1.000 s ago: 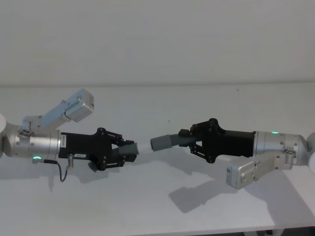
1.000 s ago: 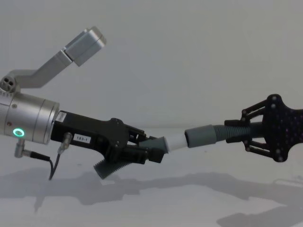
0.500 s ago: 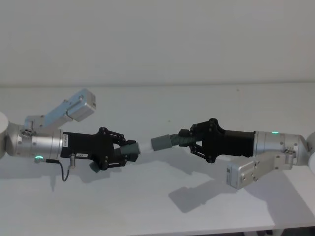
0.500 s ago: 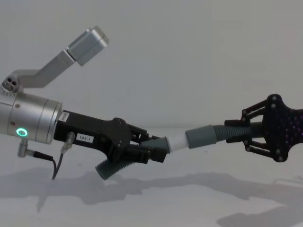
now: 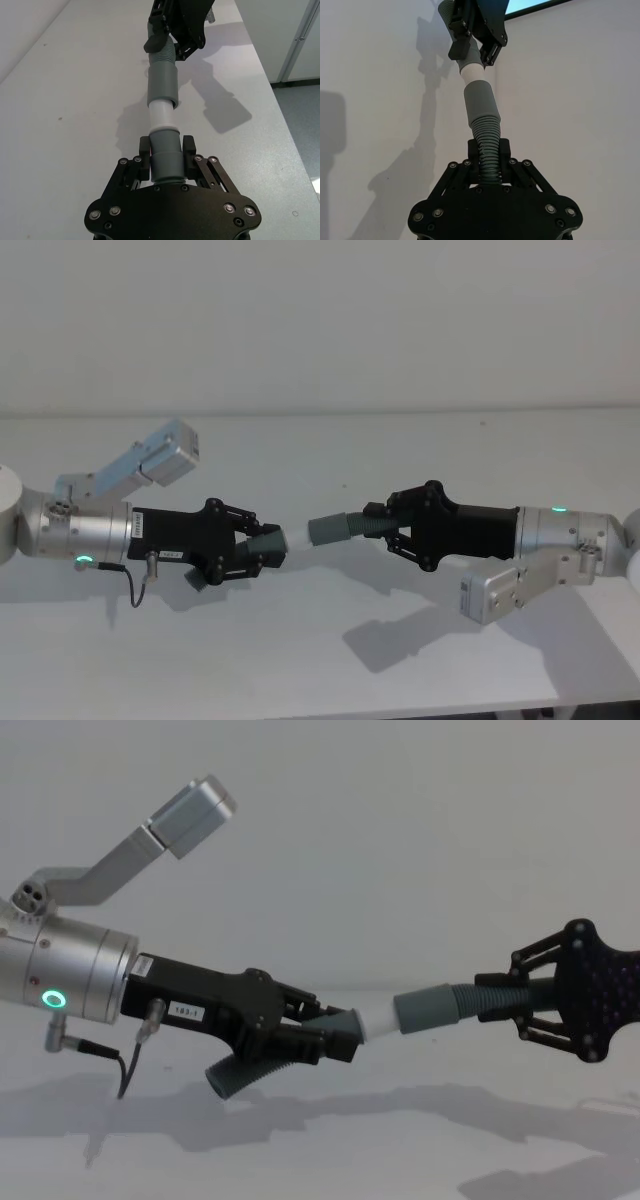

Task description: Use both hands to pick up one end of the pipe from the table, align the ends, and insert them.

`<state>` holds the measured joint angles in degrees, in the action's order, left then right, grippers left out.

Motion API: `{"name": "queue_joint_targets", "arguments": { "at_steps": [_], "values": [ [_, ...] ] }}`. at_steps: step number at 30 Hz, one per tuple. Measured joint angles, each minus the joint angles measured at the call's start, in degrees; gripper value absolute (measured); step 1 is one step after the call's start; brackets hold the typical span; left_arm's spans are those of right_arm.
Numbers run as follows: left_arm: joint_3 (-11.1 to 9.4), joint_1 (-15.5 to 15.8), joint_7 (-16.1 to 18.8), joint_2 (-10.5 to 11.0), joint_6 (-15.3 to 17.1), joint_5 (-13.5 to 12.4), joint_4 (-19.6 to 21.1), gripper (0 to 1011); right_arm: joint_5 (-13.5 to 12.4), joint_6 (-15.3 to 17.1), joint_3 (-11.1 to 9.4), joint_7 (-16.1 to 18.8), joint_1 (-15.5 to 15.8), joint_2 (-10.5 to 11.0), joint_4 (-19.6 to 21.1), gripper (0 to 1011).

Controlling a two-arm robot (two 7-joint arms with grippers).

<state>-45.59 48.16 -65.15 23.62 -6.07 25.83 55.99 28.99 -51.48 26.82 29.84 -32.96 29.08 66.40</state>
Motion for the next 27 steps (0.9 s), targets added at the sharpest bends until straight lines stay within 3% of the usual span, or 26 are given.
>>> {"name": "queue_joint_targets", "arguments": {
  "at_steps": [27],
  "values": [
    [-0.9,0.2,0.2,0.0,0.1,1.4,0.7,354,0.0,0.0,0.1,0.0,0.0,-0.1,0.0,204]
  ]
}}
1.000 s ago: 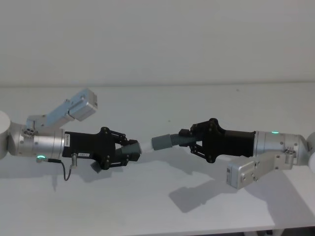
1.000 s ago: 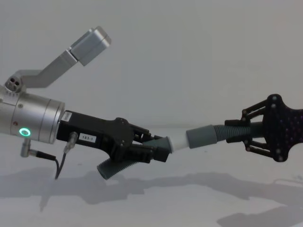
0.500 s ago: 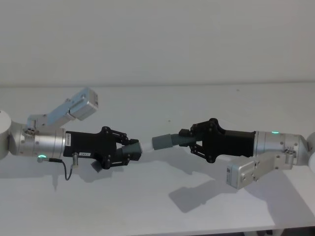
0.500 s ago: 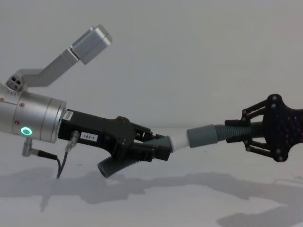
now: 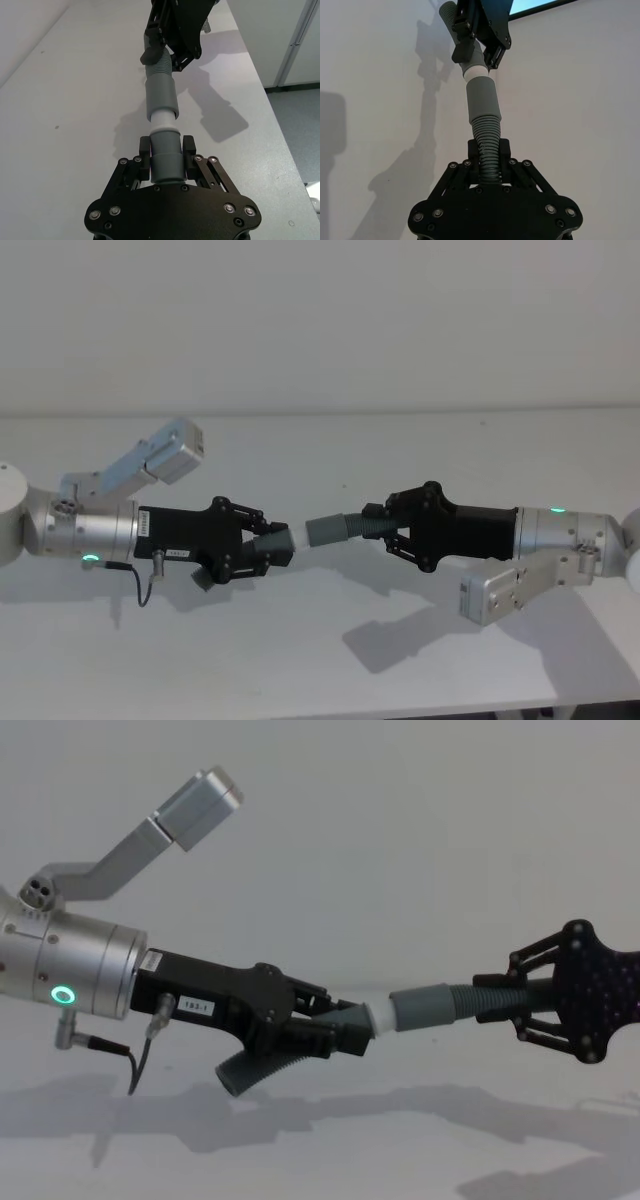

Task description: Use both hands to pick up one end of the pipe from the table, align the ends, and insert them.

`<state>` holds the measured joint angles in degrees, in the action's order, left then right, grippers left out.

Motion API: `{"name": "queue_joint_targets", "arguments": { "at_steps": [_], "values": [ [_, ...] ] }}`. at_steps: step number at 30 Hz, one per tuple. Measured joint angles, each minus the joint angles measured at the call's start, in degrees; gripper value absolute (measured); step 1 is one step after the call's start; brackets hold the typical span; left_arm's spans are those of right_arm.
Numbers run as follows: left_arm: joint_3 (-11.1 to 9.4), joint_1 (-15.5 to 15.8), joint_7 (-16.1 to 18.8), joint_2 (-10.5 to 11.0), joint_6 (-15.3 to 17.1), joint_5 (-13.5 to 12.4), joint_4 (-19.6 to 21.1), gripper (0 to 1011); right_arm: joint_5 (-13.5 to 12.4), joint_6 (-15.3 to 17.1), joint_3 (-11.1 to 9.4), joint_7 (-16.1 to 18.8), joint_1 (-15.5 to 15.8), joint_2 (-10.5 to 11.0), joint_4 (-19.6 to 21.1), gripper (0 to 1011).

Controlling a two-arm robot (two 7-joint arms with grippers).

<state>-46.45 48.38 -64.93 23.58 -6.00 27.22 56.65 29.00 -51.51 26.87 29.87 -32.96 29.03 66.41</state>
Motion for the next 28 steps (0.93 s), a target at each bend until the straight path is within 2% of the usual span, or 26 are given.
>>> {"name": "queue_joint_targets", "arguments": {
  "at_steps": [28],
  "values": [
    [-0.4,0.2,-0.4,-0.2,0.3,0.5,-0.2,354,0.0,0.0,-0.1,0.0,0.0,0.1,0.0,203]
  ]
}}
